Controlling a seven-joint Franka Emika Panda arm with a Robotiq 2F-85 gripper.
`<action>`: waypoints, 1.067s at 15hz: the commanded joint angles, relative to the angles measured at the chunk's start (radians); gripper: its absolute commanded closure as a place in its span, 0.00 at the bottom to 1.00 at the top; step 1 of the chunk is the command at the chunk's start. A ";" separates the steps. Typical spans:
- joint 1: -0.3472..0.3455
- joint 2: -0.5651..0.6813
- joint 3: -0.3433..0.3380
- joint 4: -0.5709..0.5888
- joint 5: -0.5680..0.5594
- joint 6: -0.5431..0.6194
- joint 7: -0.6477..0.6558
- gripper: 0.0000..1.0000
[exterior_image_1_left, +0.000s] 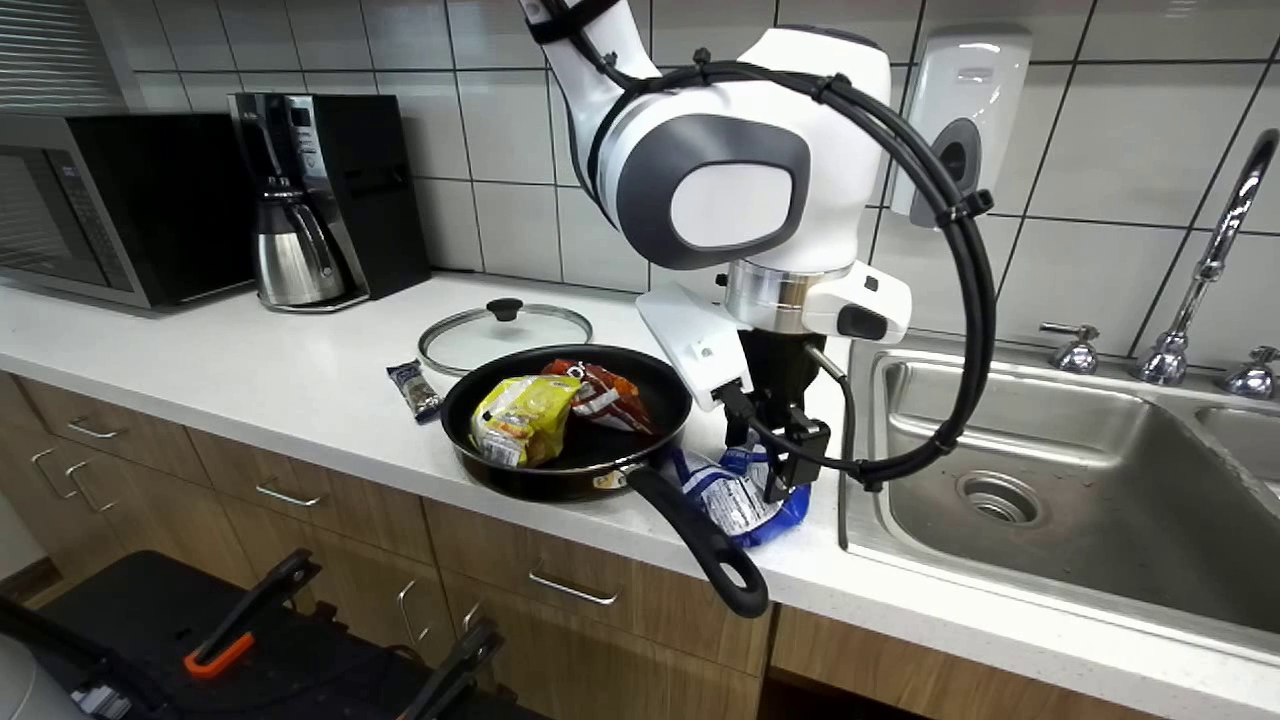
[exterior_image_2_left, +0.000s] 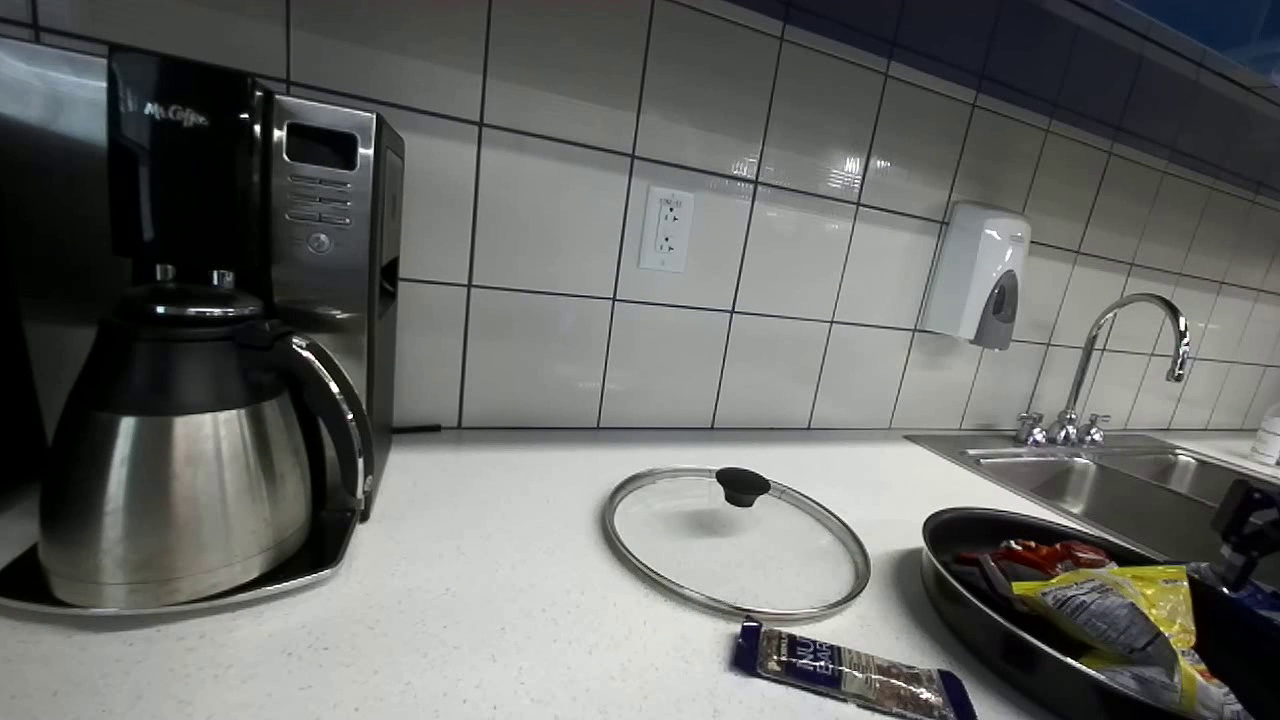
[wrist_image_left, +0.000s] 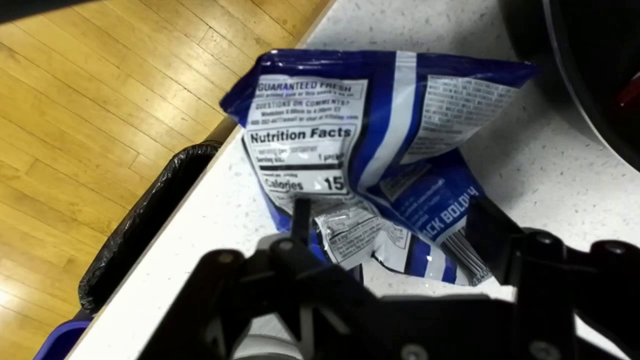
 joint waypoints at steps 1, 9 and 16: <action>-0.041 0.018 0.032 0.032 0.007 -0.009 -0.016 0.51; -0.048 0.027 0.034 0.037 -0.002 0.001 -0.004 1.00; -0.028 -0.029 -0.013 0.006 -0.089 -0.001 0.048 1.00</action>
